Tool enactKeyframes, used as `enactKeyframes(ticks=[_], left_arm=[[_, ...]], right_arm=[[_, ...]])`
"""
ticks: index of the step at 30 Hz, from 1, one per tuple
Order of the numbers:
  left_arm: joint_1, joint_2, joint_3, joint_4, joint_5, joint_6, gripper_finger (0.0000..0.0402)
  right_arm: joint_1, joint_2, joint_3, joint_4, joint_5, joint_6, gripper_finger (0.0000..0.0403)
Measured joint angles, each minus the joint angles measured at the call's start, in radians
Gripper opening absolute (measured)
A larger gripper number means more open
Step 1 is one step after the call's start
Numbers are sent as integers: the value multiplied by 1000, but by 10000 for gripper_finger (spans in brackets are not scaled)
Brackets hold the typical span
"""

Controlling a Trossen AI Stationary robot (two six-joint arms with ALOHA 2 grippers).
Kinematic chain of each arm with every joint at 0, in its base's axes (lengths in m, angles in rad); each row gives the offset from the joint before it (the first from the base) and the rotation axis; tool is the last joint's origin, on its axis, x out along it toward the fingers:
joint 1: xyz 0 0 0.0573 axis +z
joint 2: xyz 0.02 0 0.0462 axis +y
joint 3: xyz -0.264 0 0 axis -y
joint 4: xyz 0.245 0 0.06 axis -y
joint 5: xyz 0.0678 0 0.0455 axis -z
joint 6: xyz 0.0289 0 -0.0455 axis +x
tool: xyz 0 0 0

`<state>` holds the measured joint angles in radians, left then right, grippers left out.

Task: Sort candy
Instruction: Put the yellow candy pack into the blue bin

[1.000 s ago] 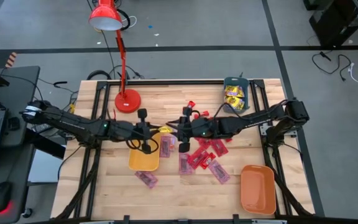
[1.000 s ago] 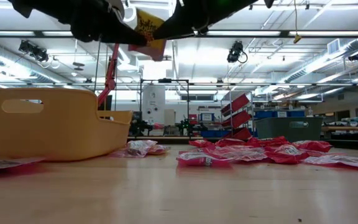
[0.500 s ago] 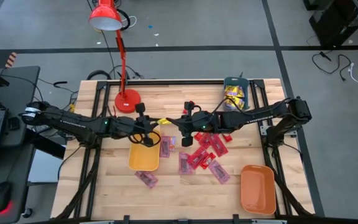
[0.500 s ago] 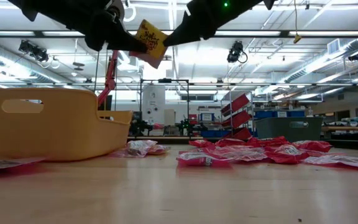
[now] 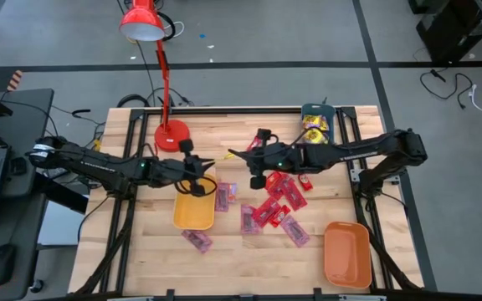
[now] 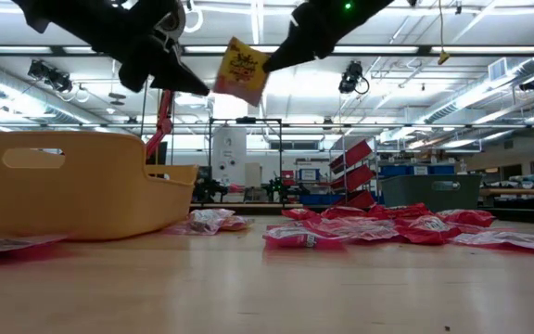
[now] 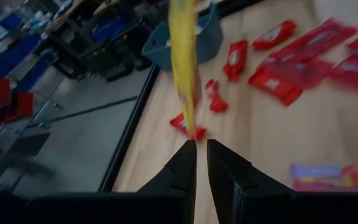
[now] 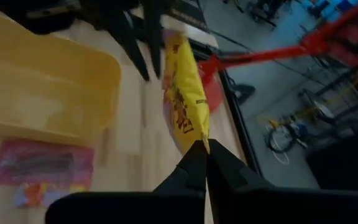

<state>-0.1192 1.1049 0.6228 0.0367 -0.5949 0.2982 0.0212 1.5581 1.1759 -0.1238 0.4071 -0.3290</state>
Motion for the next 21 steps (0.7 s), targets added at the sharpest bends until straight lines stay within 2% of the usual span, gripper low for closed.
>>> enactKeyframes(ticks=[4, 13, 15, 17, 19, 21], left_arm=[[0, 0, 0, -19, -44, -17, 41], [0, 0, 0, -21, -93, -15, 41], [0, 0, 0, -21, -94, -15, 41], [0, 0, 0, -21, -94, -15, 41], [0, 0, 0, -21, -93, -15, 41], [0, 0, 0, -14, -93, -15, 41]], right_arm=[[-21, -70, 0, -198, 74, 91, 0], [-185, -275, 0, -699, 66, 366, 0], [-246, -322, 0, -781, 39, 400, 0], [-315, -360, 0, -833, -33, 408, 0], [-381, -389, 0, -855, -94, 406, 0], [-446, -406, 0, -857, -109, 401, 0]])
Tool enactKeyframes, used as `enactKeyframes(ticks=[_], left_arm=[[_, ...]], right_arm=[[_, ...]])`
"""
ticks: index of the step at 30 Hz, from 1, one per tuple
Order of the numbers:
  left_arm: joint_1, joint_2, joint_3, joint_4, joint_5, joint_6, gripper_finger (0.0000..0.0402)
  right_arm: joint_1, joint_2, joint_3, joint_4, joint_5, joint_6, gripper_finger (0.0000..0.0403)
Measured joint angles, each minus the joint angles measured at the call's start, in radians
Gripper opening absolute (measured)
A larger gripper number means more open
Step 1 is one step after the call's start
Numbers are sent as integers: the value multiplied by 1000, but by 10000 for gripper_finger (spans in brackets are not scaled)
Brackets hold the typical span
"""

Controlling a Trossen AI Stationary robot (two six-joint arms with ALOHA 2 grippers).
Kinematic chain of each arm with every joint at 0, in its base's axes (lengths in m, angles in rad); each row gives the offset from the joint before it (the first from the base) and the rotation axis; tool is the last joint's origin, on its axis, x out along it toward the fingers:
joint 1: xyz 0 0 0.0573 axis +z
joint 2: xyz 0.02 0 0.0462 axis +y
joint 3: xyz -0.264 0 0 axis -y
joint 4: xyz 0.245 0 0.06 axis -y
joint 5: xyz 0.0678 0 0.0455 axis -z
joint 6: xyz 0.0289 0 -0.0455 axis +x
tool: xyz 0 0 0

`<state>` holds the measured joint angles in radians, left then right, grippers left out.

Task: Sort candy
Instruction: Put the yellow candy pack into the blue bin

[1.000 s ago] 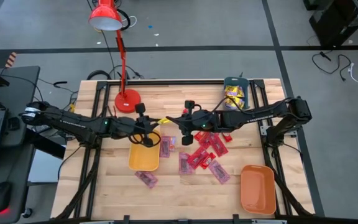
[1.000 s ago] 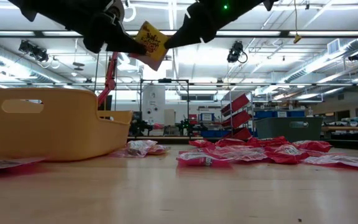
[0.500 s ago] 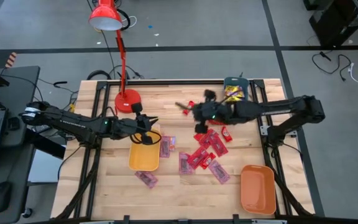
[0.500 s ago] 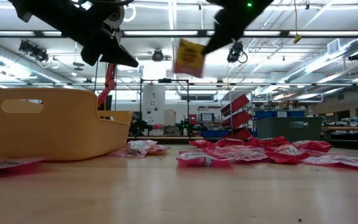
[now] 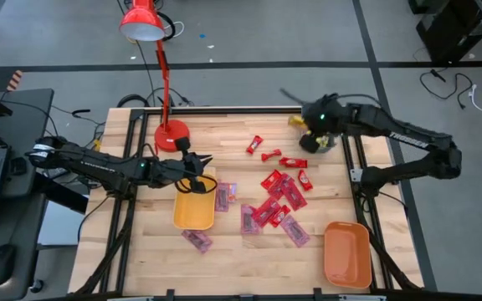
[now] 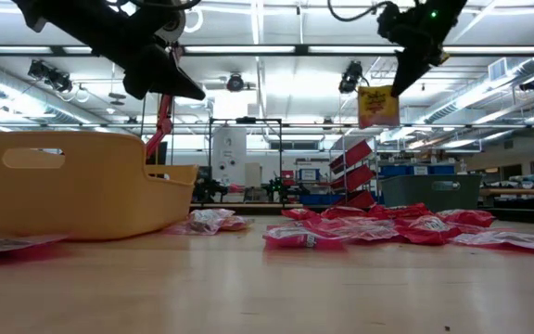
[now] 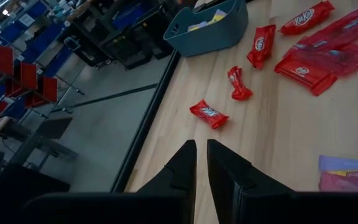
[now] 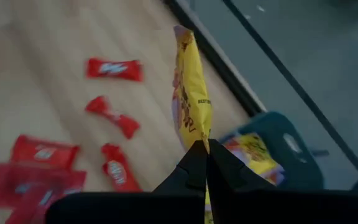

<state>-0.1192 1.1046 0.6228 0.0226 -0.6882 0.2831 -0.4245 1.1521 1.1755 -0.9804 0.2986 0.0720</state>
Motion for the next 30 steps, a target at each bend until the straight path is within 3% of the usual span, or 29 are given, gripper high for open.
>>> enactKeyframes(ticks=[7, 17, 30], left_arm=[[0, 0, 0, 29, 0, 2, 41], [0, 0, 0, 23, 0, 6, 41], [0, 0, 0, 0, 0, -6, 41]], right_arm=[[-196, 19, 0, -40, -70, 74, 0], [-355, 159, -1, -173, -182, -248, 0], [-480, 305, -1, -142, -190, -319, 0]])
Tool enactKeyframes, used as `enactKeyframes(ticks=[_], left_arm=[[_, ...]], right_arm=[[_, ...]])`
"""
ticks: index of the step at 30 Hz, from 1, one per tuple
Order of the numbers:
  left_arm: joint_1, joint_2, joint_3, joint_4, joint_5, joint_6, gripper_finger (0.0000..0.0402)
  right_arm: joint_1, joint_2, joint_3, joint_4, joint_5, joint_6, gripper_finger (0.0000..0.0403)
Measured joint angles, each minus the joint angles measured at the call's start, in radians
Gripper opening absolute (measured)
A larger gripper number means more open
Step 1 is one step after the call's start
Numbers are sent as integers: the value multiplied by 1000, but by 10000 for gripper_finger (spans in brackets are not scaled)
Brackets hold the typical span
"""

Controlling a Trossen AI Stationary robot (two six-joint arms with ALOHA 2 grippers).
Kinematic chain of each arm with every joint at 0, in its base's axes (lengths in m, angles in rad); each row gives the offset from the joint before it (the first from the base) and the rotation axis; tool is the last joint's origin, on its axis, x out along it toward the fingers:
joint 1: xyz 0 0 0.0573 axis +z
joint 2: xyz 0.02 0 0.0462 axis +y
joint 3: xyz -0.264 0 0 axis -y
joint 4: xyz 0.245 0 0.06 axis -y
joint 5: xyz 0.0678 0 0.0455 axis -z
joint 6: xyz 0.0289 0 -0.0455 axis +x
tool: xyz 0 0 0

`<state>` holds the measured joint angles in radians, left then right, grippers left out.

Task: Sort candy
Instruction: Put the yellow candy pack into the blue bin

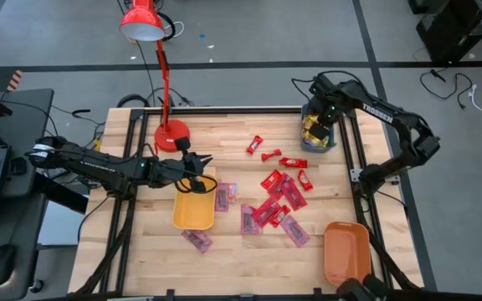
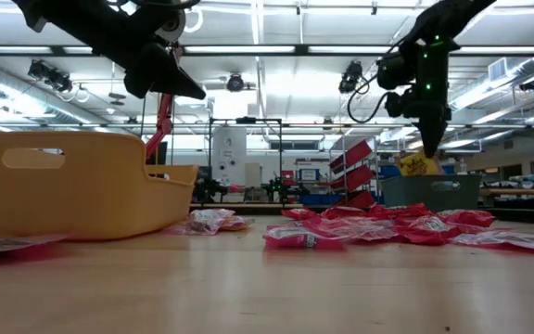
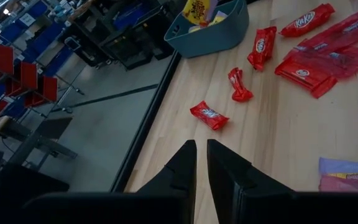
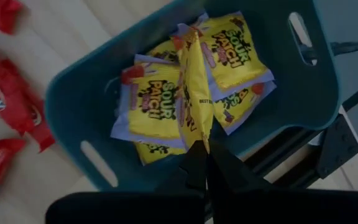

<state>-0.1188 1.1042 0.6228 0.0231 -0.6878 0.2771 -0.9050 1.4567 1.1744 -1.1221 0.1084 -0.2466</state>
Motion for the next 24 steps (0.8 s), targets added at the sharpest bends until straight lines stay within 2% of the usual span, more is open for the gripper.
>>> enactKeyframes(ticks=[11, 19, 24], left_arm=[[0, 0, 0, -1, 0, -1, 41], [0, 0, 0, -1, 0, -2, 41], [1, 0, 0, -1, 0, -4, 41]], right_arm=[[-68, 3, -122, 162, -4, -42, 0], [-74, 3, -156, 227, 70, -42, 1], [-74, 3, -156, 274, 91, -46, 17]])
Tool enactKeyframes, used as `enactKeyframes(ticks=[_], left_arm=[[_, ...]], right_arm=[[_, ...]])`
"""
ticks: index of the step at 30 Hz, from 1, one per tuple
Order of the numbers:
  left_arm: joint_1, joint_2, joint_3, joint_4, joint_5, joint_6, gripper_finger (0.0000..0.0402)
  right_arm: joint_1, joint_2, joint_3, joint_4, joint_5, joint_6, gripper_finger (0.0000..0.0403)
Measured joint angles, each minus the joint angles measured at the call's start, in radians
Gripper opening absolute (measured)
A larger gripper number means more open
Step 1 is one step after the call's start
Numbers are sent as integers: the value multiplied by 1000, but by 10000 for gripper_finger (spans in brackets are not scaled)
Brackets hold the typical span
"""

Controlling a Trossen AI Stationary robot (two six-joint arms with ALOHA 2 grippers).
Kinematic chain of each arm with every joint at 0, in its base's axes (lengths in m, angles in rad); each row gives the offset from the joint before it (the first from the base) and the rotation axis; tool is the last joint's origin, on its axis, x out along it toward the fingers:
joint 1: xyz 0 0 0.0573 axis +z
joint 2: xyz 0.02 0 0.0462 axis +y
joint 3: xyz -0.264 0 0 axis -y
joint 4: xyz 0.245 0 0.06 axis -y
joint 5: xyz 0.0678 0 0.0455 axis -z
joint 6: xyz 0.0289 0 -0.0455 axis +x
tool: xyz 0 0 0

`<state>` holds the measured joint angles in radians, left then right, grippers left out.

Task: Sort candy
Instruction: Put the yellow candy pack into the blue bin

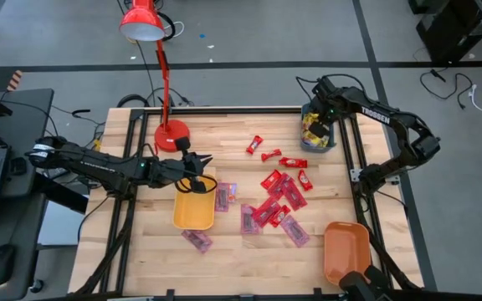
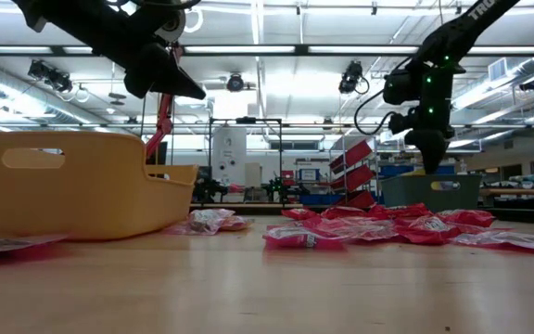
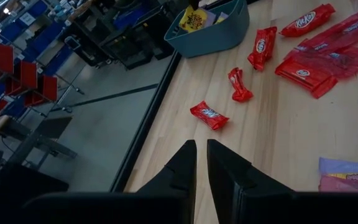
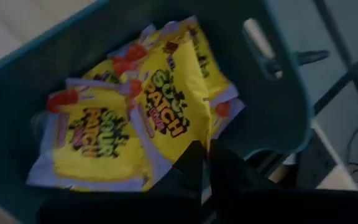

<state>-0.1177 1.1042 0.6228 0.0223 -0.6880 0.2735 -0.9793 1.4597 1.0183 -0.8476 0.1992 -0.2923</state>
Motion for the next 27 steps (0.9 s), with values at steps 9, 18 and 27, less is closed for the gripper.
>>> enactKeyframes(ticks=[9, 18, 27], left_arm=[[0, 0, 0, 0, 0, -1, 41], [0, 0, 0, 0, 0, 0, 41], [0, 0, 0, 0, 0, 0, 41]], right_arm=[[0, 0, 0, 9, 130, 1, 63], [16, -5, 0, 9, 114, 3, 89], [135, -149, 0, 58, 71, 58, 84]])
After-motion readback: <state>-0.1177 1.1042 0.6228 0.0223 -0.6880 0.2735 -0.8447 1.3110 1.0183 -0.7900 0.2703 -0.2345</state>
